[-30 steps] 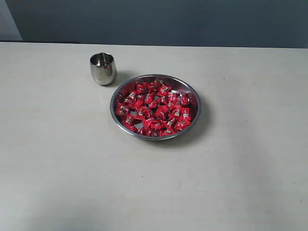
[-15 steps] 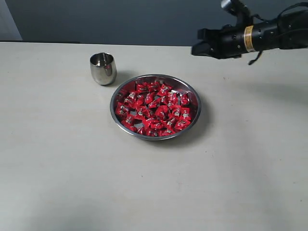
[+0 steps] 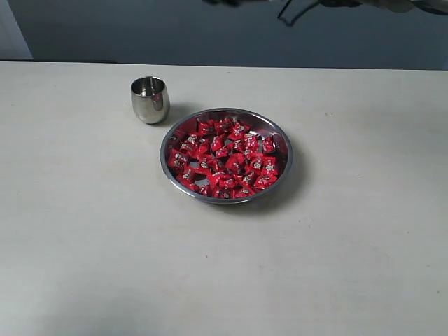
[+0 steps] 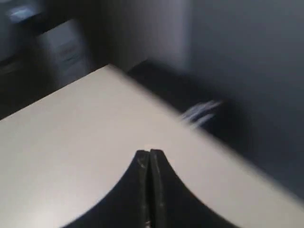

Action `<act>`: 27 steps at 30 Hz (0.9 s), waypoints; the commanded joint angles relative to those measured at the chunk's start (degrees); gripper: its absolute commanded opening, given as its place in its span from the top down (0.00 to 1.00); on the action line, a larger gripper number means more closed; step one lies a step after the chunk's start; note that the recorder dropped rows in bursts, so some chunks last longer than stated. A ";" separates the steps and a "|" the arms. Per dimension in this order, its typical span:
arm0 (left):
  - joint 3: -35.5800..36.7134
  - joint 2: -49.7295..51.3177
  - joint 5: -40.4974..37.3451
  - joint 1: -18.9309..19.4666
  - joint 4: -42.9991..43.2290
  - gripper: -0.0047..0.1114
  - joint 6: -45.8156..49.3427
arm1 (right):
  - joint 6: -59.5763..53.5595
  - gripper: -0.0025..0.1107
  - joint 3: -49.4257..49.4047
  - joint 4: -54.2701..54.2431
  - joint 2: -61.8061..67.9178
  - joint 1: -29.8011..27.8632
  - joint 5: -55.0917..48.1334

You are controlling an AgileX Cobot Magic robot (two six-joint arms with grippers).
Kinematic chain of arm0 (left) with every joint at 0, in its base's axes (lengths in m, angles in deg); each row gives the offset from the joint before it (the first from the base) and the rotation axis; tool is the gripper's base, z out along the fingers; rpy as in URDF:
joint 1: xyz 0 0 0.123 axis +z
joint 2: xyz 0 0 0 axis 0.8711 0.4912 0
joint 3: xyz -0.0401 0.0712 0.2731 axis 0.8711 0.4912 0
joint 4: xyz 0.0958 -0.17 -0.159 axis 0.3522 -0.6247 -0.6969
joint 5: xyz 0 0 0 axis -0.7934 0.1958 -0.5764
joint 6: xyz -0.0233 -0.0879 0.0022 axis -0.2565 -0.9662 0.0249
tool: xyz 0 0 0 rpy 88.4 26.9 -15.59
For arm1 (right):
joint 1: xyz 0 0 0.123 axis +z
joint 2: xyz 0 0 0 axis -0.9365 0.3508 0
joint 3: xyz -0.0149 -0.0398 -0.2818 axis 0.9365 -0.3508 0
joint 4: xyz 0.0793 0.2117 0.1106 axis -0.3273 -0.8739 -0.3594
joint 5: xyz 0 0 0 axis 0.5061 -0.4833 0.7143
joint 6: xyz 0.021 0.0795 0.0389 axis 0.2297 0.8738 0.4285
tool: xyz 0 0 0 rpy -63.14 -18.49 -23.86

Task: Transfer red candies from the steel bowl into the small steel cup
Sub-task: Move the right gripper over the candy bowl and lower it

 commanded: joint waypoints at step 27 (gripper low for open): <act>-0.06 -0.25 0.39 -0.02 0.13 0.96 -0.31 | -147.65 0.74 3.14 -137.44 10.83 2.13 -83.12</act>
